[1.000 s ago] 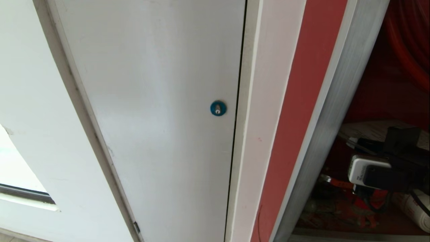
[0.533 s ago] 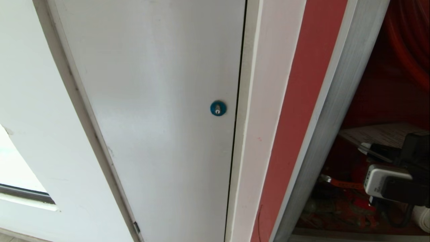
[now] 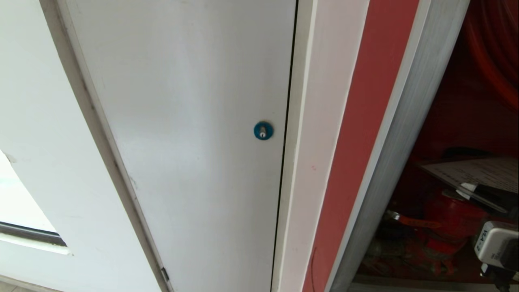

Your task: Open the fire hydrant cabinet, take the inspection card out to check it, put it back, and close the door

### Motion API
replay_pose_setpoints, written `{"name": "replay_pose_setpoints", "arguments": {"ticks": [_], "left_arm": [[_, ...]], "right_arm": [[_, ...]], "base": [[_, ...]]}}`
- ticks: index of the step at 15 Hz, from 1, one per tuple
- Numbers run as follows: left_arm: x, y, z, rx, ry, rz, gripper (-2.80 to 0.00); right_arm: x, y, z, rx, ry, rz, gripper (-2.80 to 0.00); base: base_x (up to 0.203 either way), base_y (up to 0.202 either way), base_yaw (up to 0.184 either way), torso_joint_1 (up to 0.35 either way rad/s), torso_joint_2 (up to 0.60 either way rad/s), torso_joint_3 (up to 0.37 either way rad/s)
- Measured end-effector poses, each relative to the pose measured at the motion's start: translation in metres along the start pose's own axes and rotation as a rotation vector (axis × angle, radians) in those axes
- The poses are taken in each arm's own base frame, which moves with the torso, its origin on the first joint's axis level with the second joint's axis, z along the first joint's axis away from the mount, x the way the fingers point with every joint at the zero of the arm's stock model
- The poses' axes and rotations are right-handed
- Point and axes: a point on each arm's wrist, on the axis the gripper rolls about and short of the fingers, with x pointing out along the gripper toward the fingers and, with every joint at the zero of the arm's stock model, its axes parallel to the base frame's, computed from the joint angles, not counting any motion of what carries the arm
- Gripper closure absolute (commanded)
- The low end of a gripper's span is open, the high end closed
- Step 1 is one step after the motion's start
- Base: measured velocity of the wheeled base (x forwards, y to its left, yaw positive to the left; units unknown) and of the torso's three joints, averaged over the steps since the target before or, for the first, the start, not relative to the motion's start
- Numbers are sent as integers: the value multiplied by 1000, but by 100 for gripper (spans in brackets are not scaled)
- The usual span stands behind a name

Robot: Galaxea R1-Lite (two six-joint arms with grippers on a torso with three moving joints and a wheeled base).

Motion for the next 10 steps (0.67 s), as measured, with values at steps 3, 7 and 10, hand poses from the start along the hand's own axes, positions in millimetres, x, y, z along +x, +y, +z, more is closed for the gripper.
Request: {"name": "replay_pose_setpoints", "arguments": {"ticks": [3,7,10], "left_arm": [[0,0,0,0,0,0,0],[0,0,0,0,0,0,0],[0,0,0,0,0,0,0]], "right_arm": [[-15,-2,-1,4,-13,-34,0],[-28,-5,-2,29,-40,-69,0],[-38,-8,-2,37,-58,-110,0]], "base": [[0,0,0,0,0,0],[0,0,0,0,0,0],[0,0,0,0,0,0]]}}
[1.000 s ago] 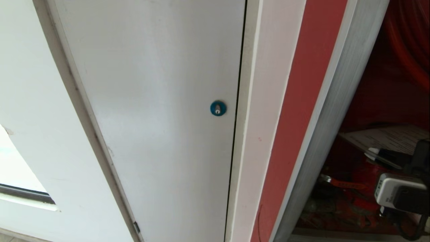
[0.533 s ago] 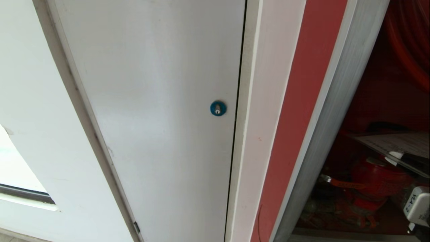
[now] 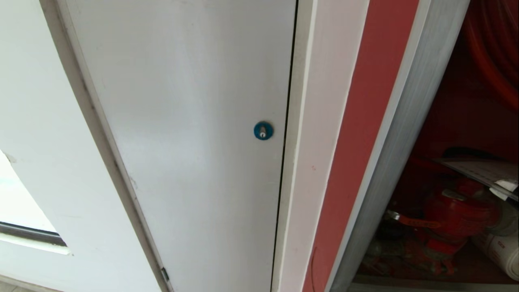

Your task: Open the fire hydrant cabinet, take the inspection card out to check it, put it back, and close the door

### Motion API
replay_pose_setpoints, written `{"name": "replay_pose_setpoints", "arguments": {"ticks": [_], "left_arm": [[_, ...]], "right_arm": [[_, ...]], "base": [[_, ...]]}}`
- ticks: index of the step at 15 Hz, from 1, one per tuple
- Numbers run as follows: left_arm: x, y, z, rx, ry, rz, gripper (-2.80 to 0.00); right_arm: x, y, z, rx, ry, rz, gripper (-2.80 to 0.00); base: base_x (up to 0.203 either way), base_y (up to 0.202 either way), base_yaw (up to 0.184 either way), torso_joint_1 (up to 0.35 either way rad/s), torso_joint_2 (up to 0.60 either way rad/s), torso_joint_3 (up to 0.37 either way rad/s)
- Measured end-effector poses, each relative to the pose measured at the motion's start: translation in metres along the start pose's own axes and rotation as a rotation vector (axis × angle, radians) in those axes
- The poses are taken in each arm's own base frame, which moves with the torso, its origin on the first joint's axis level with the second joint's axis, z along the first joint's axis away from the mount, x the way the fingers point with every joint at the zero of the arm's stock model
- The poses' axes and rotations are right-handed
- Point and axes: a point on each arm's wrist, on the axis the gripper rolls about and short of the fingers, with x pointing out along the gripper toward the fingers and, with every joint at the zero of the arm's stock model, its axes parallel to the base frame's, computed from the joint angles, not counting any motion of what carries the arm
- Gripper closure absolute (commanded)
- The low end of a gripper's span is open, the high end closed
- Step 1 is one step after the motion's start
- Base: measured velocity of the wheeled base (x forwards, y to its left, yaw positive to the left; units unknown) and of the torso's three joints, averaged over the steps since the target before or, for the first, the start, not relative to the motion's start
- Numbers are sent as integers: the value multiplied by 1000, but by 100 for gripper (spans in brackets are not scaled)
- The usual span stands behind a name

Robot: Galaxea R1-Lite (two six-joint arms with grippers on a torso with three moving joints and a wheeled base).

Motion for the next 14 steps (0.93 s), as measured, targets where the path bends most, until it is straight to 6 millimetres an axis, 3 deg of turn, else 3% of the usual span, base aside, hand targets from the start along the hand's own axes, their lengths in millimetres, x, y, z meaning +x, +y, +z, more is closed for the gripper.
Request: {"name": "replay_pose_setpoints", "arguments": {"ticks": [8,14], "left_arm": [[0,0,0,0,0,0,0],[0,0,0,0,0,0,0]], "right_arm": [[-36,-4,-2,-87,4,-100,0],[-82,-13,-3,-105,4,-86,0]], "base": [[0,0,0,0,0,0],[0,0,0,0,0,0]]}}
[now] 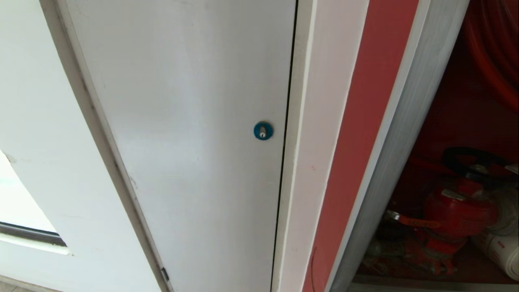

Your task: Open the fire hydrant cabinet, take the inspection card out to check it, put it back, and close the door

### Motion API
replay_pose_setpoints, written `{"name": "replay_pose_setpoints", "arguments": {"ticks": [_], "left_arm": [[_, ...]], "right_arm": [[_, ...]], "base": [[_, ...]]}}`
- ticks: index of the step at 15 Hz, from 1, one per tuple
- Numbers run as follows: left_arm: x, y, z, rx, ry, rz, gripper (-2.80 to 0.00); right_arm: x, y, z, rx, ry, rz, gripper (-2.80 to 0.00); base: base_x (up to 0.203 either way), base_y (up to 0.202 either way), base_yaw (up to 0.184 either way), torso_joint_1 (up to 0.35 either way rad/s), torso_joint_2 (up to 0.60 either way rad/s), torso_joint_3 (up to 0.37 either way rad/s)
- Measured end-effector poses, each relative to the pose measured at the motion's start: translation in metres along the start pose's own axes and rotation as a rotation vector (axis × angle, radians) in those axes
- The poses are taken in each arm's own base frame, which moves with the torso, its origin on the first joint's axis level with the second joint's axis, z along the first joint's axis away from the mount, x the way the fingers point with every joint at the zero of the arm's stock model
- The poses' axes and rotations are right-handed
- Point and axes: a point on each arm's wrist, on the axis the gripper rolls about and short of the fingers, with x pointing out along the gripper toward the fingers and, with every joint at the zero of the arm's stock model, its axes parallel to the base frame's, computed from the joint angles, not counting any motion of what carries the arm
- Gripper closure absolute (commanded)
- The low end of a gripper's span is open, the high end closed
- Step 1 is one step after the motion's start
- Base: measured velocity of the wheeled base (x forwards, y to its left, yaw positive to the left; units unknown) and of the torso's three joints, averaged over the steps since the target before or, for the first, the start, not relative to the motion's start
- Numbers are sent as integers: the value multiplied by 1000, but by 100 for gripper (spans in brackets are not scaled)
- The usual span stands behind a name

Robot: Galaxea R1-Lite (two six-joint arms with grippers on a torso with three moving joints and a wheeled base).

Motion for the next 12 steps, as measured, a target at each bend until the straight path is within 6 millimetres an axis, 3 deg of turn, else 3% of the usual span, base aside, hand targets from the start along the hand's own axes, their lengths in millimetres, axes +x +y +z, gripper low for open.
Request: {"name": "replay_pose_setpoints", "arguments": {"ticks": [4,12], "left_arm": [[0,0,0,0,0,0,0],[0,0,0,0,0,1,0]], "right_arm": [[-21,-2,-1,60,0,-8,0],[-56,-22,-3,384,14,114,0]], "base": [[0,0,0,0,0,0],[0,0,0,0,0,0]]}}
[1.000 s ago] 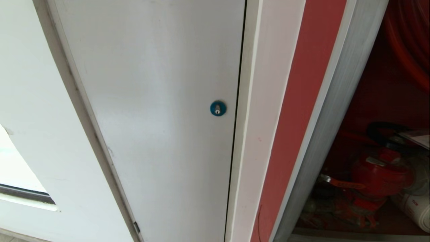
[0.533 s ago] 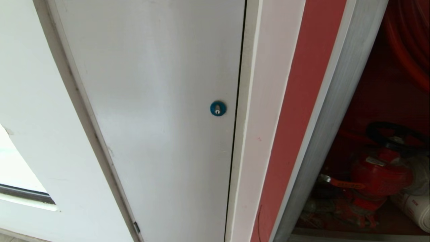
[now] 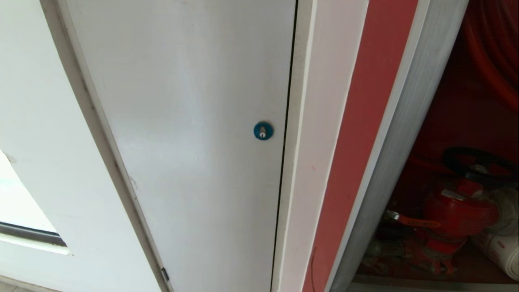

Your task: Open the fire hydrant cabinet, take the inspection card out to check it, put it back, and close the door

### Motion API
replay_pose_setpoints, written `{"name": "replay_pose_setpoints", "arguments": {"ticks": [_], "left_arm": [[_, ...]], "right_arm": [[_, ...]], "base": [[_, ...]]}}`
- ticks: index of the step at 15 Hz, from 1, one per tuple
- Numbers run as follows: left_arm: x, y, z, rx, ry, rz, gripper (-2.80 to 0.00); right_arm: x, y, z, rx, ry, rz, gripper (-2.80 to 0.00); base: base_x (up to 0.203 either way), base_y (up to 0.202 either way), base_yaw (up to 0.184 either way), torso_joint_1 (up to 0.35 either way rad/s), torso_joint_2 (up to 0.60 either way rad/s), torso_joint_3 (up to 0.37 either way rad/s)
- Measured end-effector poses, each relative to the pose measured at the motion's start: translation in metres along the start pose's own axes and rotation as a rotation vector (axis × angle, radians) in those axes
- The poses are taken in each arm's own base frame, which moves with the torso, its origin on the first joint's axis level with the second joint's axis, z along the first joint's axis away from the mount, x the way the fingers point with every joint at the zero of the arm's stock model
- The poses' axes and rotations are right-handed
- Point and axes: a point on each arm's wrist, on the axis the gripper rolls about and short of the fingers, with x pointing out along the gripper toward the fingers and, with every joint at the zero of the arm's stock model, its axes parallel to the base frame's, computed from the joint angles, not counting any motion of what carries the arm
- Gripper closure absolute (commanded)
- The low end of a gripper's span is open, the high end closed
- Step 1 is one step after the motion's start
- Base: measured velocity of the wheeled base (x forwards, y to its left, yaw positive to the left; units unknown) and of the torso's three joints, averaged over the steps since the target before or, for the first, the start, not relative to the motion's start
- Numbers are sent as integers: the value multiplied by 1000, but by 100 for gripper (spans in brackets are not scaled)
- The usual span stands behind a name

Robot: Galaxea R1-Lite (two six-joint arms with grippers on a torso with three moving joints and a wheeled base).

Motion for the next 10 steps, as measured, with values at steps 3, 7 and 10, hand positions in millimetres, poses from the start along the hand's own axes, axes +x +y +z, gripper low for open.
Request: {"name": "replay_pose_setpoints", "arguments": {"ticks": [3,7,10], "left_arm": [[0,0,0,0,0,0,0],[0,0,0,0,0,0,0],[0,0,0,0,0,0,0]], "right_arm": [[-7,-10,5,148,-53,71,0],[-16,-25,14,388,-141,218,0],[-18,-35,21,581,-230,365,0]], "base": [[0,0,0,0,0,0],[0,0,0,0,0,0],[0,0,0,0,0,0]]}}
